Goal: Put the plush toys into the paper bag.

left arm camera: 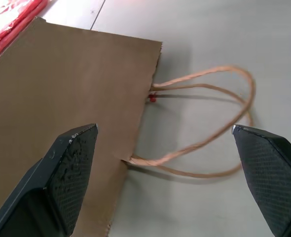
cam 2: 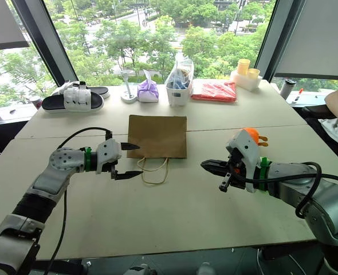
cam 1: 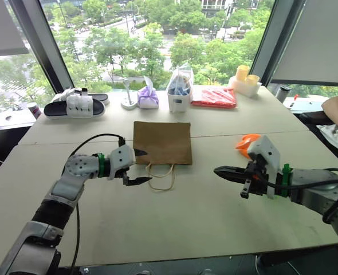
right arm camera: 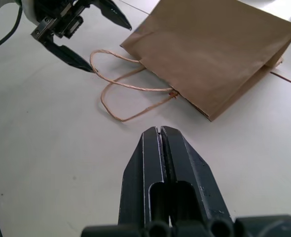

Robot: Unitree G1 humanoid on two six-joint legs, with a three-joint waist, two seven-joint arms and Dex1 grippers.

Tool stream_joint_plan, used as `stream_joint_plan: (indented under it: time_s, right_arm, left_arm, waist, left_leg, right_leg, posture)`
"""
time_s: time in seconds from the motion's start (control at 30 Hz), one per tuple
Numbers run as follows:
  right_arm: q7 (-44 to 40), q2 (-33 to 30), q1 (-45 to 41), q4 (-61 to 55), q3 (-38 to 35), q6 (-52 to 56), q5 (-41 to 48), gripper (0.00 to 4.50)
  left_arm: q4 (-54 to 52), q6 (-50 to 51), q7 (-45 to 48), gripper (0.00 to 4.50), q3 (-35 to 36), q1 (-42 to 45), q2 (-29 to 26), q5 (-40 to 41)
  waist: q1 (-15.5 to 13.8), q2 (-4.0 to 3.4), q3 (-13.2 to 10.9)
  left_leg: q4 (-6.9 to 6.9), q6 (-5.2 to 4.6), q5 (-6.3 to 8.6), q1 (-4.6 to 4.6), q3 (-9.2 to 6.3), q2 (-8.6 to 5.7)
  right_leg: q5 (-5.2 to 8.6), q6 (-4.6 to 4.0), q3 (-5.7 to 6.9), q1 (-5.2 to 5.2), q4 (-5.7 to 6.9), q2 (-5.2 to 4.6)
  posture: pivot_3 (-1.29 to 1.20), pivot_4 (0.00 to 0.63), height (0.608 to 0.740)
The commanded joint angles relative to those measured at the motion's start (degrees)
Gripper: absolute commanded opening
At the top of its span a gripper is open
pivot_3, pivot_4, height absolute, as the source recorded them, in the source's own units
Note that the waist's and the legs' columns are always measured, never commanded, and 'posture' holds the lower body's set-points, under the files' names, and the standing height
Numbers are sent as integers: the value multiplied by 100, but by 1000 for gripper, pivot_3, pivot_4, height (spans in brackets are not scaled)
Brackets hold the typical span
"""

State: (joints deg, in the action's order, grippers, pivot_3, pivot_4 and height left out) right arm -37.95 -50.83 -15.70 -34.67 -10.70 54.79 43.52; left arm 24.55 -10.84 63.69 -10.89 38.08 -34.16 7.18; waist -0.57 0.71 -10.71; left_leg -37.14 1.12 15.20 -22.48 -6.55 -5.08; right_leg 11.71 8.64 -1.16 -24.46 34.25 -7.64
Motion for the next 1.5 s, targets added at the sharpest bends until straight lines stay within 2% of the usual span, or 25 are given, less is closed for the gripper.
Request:
stream_joint_plan:
  time_s: [0.03, 0.13, 0.23, 0.37, 0.5, 0.63, 0.73, 0.8, 0.93, 1.13, 1.33, 1.5]
  right_arm:
    - [104, -41, 51, -288, -189, -11, 45, 0]
    - [198, -26, 84, -345, -219, 20, 86, 0]
    - [271, -15, 124, -396, -249, 55, 143, 0]
    - [326, 3, 186, -435, -231, 84, 185, 0]
    - [432, 83, 192, -426, -48, 14, 67, 0]
    - [822, 474, 59, -406, 389, -51, -196, 0]
    - [1546, 1257, -167, -133, 1025, -197, -747, 0]
    - [2160, 2050, -306, 235, 1226, -414, -1097, 0]
    - [2661, 2942, -598, 966, 1621, -835, -1770, 0]
    - [2633, 3511, -829, 2183, 2237, -1461, -2558, 0]
    - [2349, 3618, -776, 2738, 2672, -1508, -2999, 0]
    - [2182, 3535, -695, 2855, 2783, -1289, -3243, 0]
  left_arm:
    - [582, -433, 223, 4451, -13, 342, 187, -80]
    - [922, -658, 344, 3655, 8, 519, 326, -108]
    - [989, -574, 577, 2090, 94, 615, 407, 72]
    - [717, 19, 1015, 67, 215, 749, 434, 469]
    - [96, 1251, 1222, 21, 395, 980, 481, 1030]
    - [-610, 2505, 1212, 21, 550, 1199, 554, 1626]
    - [-1382, 3641, 1182, 21, 623, 1307, 608, 2278]
    - [-1713, 3977, 1151, 21, 604, 1285, 614, 2422]
    - [-2085, 4303, 1043, 21, 629, 1119, 616, 2556]
    - [-2284, 4890, 485, 21, 1035, 1234, 803, 3057]
    - [-1797, 4963, -276, 21, 1676, 1791, 1065, 3317]
    - [-1324, 4843, -576, 21, 2084, 2198, 993, 3355]
  waist:
    - [0, 0, 0]
    - [-7, 0, 0]
    - [-12, 0, 0]
    - [-10, 0, 0]
    - [-13, 2, -1]
    - [4, 1, 0]
    - [82, 2, 0]
    - [127, 2, 0]
    - [154, -1, 1]
    - [145, -1, 1]
    - [153, -1, 1]
    - [167, -1, 1]
  left_leg:
    - [0, 0, 0, 0, 1, 0]
    - [-1, -1, 0, -1, 1, 0]
    - [-3, -1, 0, -1, 1, 0]
    - [-6, -1, -1, -2, 1, 0]
    - [-10, -2, -1, -3, -1, 0]
    - [-14, -1, -1, -4, -4, 0]
    - [-11, -1, -1, 0, -4, 0]
    - [-9, 1, -2, 2, -8, 1]
    - [-7, 8, -6, 7, -11, 0]
    - [-9, 13, -9, 7, -9, -3]
    - [-9, 17, -12, 7, -10, -5]
    - [-7, 28, -18, 10, -10, -5]
  right_leg:
    - [0, 0, 0, 0, 1, 0]
    - [-1, 2, 0, 0, 1, 0]
    - [-2, 3, 0, 0, 2, 0]
    - [-3, 5, 0, 1, 3, 0]
    - [-3, 6, 0, 1, 7, 1]
    - [-4, 8, 1, 3, 9, 3]
    - [-4, 9, -1, 2, 12, 4]
    - [-4, 9, -2, 0, 21, 5]
    - [-3, 8, -11, -14, 42, 5]
    - [-3, 7, -10, -22, 67, 5]
    - [-3, 7, -10, -26, 72, 5]
    - [-3, 7, -10, -28, 76, 6]
  posture:
    - [0, 150, 740]
    - [0, 150, 740]
    - [0, 150, 740]
    - [0, 150, 740]
    - [0, 150, 740]
    - [0, 150, 740]
    - [0, 150, 740]
    - [0, 150, 740]
    - [0, 150, 740]
    - [0, 150, 740]
    - [0, 150, 740]
    - [0, 150, 740]
